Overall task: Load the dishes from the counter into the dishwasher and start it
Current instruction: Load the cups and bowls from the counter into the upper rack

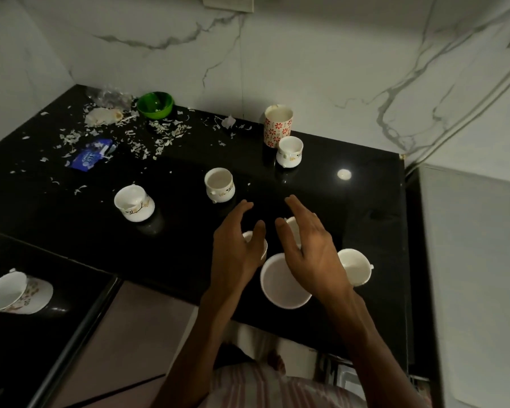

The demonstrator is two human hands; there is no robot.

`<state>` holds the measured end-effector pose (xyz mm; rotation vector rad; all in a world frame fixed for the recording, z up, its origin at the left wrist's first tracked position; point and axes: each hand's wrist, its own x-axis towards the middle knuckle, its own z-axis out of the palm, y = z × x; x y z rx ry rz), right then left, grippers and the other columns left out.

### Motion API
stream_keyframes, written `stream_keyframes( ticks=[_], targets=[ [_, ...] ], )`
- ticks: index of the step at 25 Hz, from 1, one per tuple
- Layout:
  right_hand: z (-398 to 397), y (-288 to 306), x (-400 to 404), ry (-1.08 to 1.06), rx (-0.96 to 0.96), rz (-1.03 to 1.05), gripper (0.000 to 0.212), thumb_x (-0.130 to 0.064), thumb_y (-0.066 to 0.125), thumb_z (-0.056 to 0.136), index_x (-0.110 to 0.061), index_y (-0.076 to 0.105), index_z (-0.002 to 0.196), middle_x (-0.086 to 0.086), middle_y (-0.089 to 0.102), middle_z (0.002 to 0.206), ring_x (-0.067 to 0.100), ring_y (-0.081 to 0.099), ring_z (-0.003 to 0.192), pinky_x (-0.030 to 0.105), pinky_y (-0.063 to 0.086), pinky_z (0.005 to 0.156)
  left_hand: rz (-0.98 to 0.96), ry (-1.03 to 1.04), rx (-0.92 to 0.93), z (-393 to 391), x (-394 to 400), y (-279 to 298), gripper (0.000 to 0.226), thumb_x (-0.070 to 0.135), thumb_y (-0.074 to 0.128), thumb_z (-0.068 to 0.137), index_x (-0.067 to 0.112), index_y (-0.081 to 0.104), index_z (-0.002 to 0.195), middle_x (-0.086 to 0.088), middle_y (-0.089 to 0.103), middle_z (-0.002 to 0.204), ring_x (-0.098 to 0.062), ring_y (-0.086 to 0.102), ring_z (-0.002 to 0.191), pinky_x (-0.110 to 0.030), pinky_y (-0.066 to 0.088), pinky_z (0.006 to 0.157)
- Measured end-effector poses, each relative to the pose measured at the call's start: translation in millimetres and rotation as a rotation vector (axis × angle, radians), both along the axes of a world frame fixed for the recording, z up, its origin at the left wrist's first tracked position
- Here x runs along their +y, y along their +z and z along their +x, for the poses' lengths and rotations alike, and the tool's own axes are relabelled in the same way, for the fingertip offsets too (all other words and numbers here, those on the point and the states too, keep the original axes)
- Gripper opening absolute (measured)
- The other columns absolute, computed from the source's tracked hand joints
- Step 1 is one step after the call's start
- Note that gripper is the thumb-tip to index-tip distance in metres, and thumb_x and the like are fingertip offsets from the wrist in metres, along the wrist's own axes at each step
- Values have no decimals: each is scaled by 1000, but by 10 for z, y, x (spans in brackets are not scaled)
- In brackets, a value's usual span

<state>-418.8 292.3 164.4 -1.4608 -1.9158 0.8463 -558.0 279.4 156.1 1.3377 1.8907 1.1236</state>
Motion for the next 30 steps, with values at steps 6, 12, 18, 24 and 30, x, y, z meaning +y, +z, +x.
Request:
stream_keyframes(
  ticks=[6,12,18,24,30],
  targets=[
    [-176,-105,475,-35,-6,37,56,-51,35,101,-23,32,149,2,37,153,21,40,138,48,38,111,-13,-41,3,-201,585,42,44,26,59,96,18,51,138,0,49,145,-11,41,135,-19,35,103],
    [-452,-122,1128,-60,-65,79,58,-52,34,100,-20,34,148,5,47,146,20,41,136,46,40,110,-58,-131,45,-443,1358,47,46,29,57,97,21,46,141,2,48,146,-11,41,136,-17,29,99],
    [-631,-39,2026,-74,-181,130,35,-28,42,102,-11,50,131,14,61,125,30,58,113,41,50,95,-83,-233,-9,-530,2160,-53,46,23,57,97,14,46,140,-5,51,142,-16,48,130,-16,34,91],
    [-680,-77,2881,-82,-598,127,44,-22,56,96,-6,47,136,17,57,133,34,54,120,47,38,107,-83,-232,-16,-528,2725,-153,46,21,61,94,9,49,137,-9,56,136,-21,52,126,-18,38,89],
    [-795,-248,3258,-81,-783,-7,36,-18,58,95,-14,54,130,11,61,123,26,49,125,63,10,116,-205,-277,-27,-516,2991,-341,53,25,63,93,11,43,140,-13,55,136,-28,55,122,-25,40,86]
  ],
)
